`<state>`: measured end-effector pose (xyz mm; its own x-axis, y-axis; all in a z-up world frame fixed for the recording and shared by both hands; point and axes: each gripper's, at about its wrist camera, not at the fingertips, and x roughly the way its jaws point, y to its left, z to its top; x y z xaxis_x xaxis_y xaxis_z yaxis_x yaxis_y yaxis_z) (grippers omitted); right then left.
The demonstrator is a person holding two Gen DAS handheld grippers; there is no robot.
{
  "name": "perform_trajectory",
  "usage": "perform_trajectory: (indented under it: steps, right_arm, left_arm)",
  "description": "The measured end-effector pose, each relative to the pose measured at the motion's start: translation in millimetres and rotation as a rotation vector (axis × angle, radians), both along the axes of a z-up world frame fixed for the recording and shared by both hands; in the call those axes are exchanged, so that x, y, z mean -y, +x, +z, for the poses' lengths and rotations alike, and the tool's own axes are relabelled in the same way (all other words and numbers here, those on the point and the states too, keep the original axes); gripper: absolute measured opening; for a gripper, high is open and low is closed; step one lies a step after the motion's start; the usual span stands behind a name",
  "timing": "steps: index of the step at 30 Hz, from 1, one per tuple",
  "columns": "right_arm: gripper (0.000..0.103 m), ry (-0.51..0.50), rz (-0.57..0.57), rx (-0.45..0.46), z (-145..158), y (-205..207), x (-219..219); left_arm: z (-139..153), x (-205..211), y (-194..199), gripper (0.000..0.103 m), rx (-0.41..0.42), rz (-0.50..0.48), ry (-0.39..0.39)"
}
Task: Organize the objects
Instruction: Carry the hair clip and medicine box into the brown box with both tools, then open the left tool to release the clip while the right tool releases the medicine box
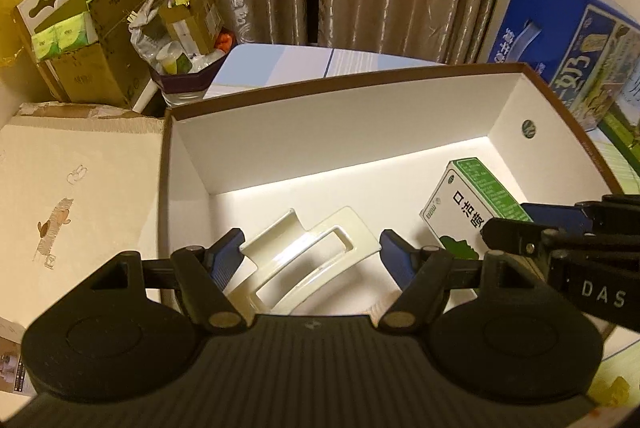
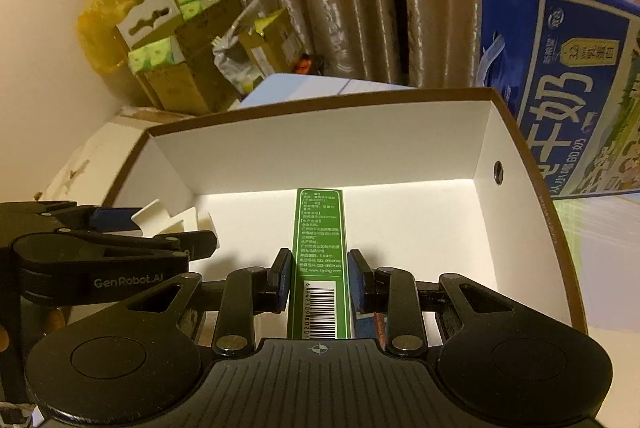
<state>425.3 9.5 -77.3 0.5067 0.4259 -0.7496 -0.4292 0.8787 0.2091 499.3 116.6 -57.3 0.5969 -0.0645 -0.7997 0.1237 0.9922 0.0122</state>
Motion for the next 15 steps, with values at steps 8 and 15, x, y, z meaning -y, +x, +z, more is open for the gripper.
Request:
perform_trajectory:
  steps: [8, 15]
  right_arm:
    - [0.027, 0.009, -0.010, -0.015, -7, 8, -1]
    - [0.027, 0.060, -0.038, -0.014, 0, 8, 4]
  left_arm:
    - [-13, 6, 13, 0.072, -0.014, -0.016, 0.001]
    - [-6, 3, 14, 0.083, -0.001, -0.025, -0.019]
